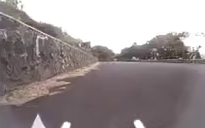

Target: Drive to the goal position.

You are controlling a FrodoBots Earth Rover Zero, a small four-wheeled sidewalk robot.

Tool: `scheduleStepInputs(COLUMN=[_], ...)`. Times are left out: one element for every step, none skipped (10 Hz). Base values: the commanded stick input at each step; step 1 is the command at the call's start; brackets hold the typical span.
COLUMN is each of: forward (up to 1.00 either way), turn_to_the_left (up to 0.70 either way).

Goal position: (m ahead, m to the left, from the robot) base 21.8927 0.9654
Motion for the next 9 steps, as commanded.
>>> scheduleStepInputs(forward=[0.7,0.7,0.7,0.7,0.7,0.7,0.7,0.7,0.7], turn_to_the_left=[0.0,0.0,0.0,0.0,0.0,0.0,0.0,0.0,0.0])
